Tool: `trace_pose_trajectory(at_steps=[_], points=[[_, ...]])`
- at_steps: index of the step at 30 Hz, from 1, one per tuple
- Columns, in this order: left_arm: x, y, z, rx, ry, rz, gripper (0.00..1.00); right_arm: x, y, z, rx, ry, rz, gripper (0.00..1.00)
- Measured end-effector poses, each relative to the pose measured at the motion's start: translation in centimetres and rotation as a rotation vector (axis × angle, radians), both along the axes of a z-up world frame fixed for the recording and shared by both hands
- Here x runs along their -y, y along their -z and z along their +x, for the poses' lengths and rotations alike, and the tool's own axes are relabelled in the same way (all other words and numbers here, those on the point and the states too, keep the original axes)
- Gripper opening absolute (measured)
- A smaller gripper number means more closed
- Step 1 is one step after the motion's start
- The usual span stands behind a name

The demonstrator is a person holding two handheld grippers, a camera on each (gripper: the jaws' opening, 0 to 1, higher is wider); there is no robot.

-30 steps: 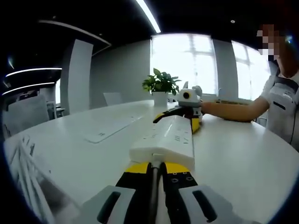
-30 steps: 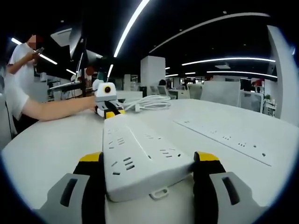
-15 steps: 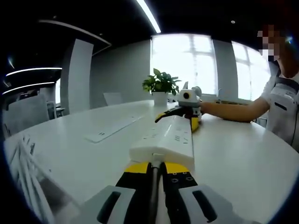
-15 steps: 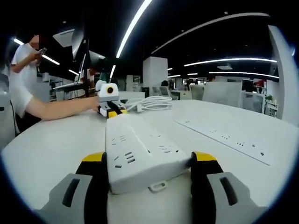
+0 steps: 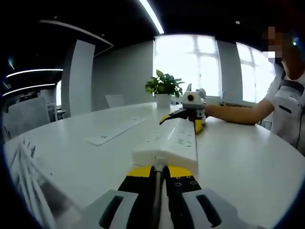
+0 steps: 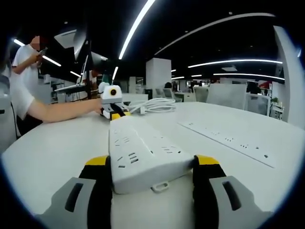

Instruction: Straighten the power strip on the desk, plug the charger into it

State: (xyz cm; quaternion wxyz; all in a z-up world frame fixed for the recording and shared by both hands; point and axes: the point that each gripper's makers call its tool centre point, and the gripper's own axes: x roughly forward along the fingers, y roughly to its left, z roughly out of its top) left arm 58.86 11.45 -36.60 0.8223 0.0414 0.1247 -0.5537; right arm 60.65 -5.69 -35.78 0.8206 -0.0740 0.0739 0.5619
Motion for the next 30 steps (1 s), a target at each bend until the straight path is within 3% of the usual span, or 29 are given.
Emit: trace_pose_trajectory(at_steps=[30], points=[[-0.3,-0.01,-0.01,0.007,-0.076,0.004,0.16,-0.3,-0.31,-0.56,0.0,0.004,0.001,0.68]])
